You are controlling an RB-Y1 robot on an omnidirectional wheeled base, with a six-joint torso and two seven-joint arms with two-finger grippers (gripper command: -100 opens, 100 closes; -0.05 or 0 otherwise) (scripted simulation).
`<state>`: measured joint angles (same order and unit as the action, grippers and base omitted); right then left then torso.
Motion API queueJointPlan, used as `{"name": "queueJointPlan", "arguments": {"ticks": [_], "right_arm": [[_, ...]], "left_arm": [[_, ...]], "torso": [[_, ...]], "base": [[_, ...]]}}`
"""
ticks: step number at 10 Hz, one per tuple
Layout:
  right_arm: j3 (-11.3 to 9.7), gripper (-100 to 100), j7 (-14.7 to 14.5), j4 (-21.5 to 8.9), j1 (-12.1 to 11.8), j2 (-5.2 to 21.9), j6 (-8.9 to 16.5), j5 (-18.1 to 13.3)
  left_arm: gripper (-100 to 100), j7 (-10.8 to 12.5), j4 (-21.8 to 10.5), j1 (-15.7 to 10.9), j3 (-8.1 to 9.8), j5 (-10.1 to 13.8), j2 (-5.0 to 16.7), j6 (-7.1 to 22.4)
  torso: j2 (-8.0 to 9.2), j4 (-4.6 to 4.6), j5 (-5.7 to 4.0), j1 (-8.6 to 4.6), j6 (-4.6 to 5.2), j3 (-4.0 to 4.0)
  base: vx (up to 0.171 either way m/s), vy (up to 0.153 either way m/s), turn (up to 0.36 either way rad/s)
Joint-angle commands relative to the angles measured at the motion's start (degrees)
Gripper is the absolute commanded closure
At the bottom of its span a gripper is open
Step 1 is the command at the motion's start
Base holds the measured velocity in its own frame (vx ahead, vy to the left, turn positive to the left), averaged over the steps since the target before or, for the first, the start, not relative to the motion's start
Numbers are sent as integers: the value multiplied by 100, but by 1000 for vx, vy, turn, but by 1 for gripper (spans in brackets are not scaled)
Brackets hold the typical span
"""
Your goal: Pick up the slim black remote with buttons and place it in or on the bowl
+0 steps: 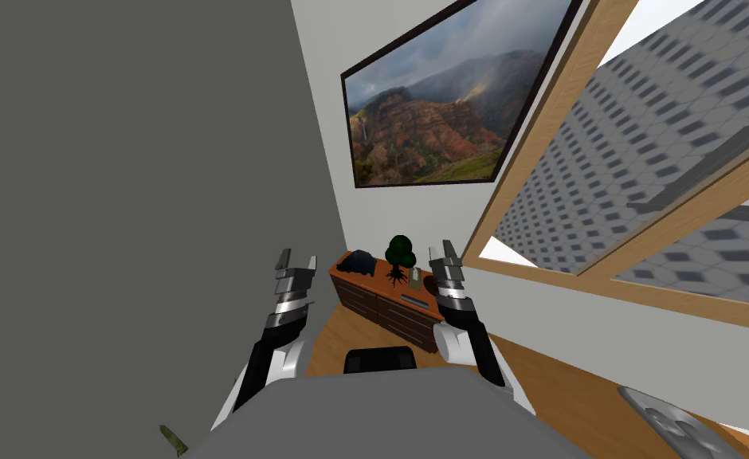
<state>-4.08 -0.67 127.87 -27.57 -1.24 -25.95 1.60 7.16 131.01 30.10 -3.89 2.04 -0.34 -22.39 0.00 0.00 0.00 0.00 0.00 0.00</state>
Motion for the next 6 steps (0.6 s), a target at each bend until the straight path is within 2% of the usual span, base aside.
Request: {"name": "queueJointPlan", "arguments": {"ticks": [1,4,6], "right_arm": [[15,-100,36,-68,29,217,-5,3],[58,-100,160,-340,143,730,-27,5],[84,-100,268,-625,256,1088,-49,-8]], "left_arm": [[0,0,0,0,0,0,0,0],[0,0,0,0,0,0,0,0],[0,0,0,0,-1,0,0,0]], "torso": [[0,0,0,0,0,0],[-10,-2,2,9,-1,-6],[-14,-3,4,22,-1,-8]], "base": [[7,14,22],[26,34,50],[43,68,90]]}}
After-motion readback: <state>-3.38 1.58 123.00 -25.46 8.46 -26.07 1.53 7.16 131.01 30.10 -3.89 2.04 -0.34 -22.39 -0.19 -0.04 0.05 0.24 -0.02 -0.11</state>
